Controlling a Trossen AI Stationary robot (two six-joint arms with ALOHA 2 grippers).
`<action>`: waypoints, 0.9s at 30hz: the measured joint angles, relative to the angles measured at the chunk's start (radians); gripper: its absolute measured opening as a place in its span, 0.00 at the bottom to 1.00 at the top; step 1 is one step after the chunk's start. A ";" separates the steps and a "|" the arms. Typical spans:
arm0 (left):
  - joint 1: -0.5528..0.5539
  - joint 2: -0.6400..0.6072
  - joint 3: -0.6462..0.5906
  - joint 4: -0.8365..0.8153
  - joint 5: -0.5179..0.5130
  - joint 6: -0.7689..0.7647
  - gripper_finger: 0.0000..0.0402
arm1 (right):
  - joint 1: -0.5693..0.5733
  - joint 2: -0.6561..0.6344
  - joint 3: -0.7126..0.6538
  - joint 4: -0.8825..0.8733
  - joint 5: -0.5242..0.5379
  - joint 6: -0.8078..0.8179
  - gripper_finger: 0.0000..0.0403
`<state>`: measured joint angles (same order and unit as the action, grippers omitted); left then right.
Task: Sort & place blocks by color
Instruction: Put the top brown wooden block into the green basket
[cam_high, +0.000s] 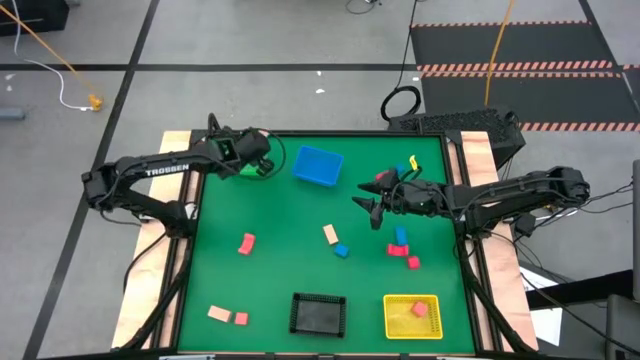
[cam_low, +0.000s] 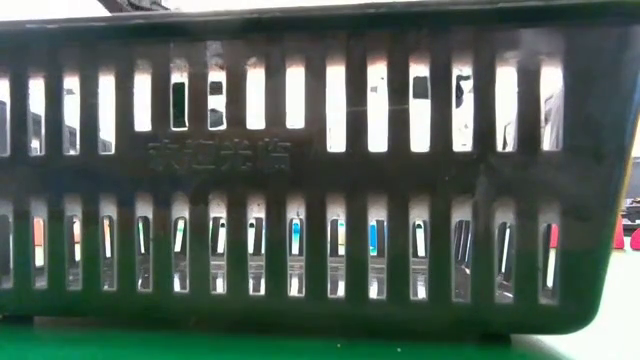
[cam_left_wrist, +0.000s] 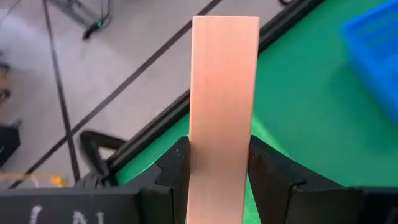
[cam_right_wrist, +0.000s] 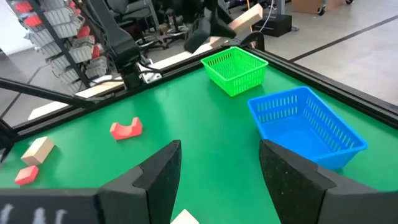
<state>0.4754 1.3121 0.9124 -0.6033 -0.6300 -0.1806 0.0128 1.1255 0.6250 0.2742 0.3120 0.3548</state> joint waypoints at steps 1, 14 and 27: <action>0.017 0.000 -0.012 0.000 0.001 -0.004 0.32 | 0.000 0.000 -0.006 0.001 0.000 0.003 0.51; 0.146 0.001 -0.248 0.300 0.004 -0.069 0.32 | 0.000 -0.001 -0.101 0.118 0.105 0.022 0.51; 0.133 0.001 -0.295 0.392 0.004 -0.153 0.42 | 0.000 -0.001 -0.101 0.118 0.104 0.018 0.51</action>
<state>0.6087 1.3128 0.6174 -0.2115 -0.6256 -0.3332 0.0132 1.1244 0.5240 0.3923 0.4156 0.3725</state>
